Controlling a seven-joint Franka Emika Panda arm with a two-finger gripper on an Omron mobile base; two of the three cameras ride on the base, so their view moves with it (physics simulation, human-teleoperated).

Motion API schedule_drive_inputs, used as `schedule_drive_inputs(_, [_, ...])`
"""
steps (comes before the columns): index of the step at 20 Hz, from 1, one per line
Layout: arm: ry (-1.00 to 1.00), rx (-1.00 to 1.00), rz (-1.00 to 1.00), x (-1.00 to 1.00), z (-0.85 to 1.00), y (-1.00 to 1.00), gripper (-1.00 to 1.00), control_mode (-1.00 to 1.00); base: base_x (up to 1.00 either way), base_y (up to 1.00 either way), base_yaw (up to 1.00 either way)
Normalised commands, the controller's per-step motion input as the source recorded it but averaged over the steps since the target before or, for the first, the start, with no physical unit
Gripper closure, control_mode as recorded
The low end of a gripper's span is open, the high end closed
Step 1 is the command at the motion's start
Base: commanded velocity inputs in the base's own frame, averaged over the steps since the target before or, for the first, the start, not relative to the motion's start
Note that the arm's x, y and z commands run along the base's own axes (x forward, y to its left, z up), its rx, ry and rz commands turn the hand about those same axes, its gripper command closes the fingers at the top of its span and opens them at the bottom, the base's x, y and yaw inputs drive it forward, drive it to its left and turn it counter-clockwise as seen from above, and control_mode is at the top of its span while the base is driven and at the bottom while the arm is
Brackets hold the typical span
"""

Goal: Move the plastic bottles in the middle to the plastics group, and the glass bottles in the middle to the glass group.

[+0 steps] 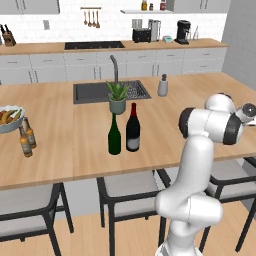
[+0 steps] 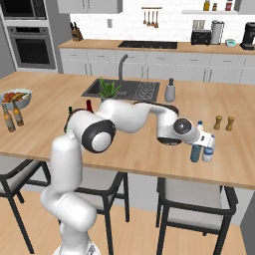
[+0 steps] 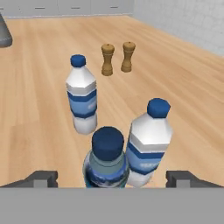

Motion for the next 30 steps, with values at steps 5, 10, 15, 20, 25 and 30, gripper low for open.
schedule_drive_inputs(5, [0.00,-0.01,0.00,-0.40,0.15,0.35,-1.00,-1.00,0.00,0.00,0.00])
schedule_drive_inputs(10, [0.00,0.00,0.00,-0.48,0.39,0.16,-1.00,-1.00,0.00,0.00,0.00])
schedule_drive_inputs(15, [0.03,0.00,0.08,-0.46,0.56,0.29,-1.00,-1.00,0.00,0.00,0.00])
schedule_drive_inputs(20, [0.06,0.04,0.12,-0.19,0.68,0.44,-1.00,-1.00,0.00,0.00,0.00])
schedule_drive_inputs(25, [0.09,0.05,0.15,0.00,0.69,0.57,-1.00,-1.00,0.00,0.00,0.00])
schedule_drive_inputs(30, [0.10,0.02,0.15,0.00,0.61,0.67,-1.00,-1.00,0.00,0.00,0.00])
